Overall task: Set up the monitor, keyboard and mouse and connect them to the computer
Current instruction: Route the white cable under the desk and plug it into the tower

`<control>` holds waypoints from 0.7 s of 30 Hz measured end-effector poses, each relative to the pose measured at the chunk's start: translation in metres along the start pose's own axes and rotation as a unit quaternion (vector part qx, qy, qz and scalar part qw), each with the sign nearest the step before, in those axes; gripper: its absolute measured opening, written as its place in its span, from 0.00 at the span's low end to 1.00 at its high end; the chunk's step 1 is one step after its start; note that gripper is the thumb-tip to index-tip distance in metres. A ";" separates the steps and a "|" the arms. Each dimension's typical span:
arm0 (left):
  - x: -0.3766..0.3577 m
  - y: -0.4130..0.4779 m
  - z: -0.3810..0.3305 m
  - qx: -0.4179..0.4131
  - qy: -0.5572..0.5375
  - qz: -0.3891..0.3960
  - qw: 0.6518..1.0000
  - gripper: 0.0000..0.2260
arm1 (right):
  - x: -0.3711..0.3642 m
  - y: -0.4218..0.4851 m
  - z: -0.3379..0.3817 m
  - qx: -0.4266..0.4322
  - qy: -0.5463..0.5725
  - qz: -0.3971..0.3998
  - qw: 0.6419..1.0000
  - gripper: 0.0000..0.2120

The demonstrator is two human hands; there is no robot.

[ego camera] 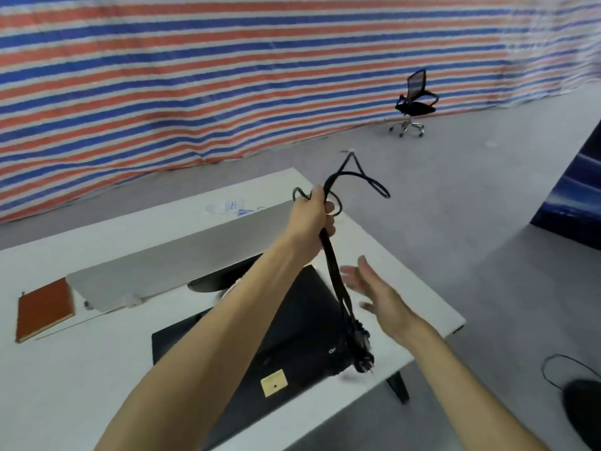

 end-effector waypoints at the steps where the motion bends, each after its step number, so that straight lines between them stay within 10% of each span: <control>1: -0.020 0.017 -0.002 0.016 -0.020 0.009 1.000 0.08 | 0.009 -0.005 -0.010 -0.014 -0.020 0.046 0.999 0.30; 21: -0.077 0.290 0.089 0.195 0.211 -0.077 0.955 0.03 | 0.197 0.153 -0.135 0.002 -0.404 0.021 0.914 0.16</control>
Point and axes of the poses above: each hand's wrist, its own y-axis towards the middle knuckle, its own x-axis out of the back of the hand, z = x × y, the point moved 2 cm from there along y, towards the middle knuckle, and after that the axes turned 15 degrees about x, right-handed, at the moved point
